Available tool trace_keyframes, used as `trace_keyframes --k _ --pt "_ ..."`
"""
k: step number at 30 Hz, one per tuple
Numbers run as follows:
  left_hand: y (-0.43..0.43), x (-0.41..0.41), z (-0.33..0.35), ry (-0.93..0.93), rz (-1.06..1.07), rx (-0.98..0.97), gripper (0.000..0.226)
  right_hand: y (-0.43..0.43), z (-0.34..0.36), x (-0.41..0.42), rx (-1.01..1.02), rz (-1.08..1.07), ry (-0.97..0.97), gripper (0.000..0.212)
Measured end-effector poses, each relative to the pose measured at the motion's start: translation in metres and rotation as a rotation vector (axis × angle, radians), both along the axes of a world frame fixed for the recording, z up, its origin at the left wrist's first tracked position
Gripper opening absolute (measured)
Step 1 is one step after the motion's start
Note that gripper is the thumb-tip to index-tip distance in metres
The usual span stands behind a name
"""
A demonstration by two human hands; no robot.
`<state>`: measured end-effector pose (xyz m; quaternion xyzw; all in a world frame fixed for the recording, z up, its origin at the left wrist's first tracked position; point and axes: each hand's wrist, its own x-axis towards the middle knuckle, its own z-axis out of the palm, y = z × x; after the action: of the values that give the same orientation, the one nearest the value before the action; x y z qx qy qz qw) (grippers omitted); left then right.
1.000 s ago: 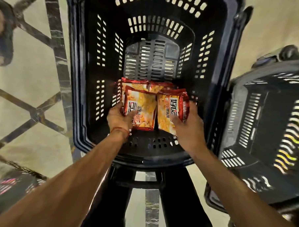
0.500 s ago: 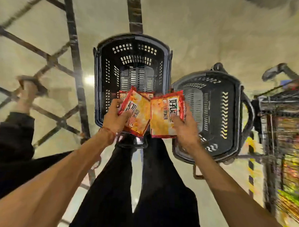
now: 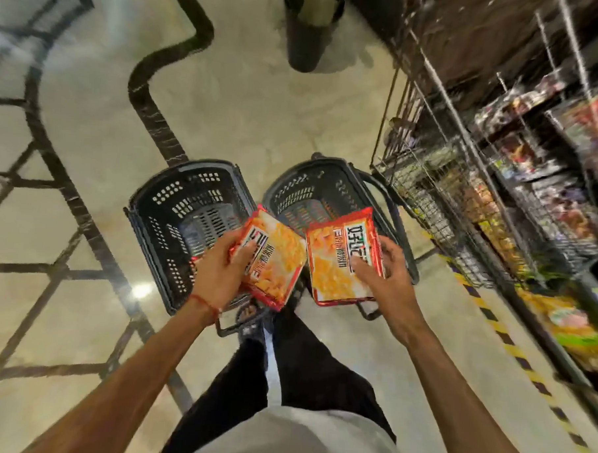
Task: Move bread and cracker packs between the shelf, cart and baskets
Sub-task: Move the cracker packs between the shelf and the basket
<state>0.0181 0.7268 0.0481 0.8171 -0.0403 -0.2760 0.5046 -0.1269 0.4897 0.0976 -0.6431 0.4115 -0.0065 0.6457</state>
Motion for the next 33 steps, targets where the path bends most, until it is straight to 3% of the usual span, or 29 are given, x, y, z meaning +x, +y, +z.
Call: trace_keyframes --k 3,7,11,15,19,27,33 --pt "-0.030 -0.017 0.021 0.008 -0.111 -0.058 0.016 -0.013 0.018 -0.050 -0.039 -0.115 -0.018 0.071" --pt "-0.082 -0.048 0.041 0.028 -0.263 -0.079 0.035 -0.040 0.033 -0.123 -0.041 -0.257 -0.039 0.067" --pt "-0.153 -0.102 0.059 0.033 -0.393 -0.086 0.060 -0.075 0.048 -0.207 -0.073 -0.442 -0.077 0.046" --pt "-0.232 -0.180 0.071 -0.019 -0.561 -0.064 0.061 -0.119 0.059 -0.306 -0.093 -0.585 -0.141 0.034" --pt "-0.311 -0.272 0.076 -0.055 -0.649 -0.097 0.053 -0.167 0.066 -0.408 -0.154 -0.737 -0.181 0.038" --pt "-0.460 -0.411 0.115 -0.142 -0.945 -0.186 0.070 -0.243 0.091 -0.576 -0.264 -1.040 -0.208 0.041" --pt "-0.577 -0.509 0.152 -0.158 -1.160 -0.308 0.058 -0.295 0.124 -0.674 -0.395 -1.194 -0.193 0.038"
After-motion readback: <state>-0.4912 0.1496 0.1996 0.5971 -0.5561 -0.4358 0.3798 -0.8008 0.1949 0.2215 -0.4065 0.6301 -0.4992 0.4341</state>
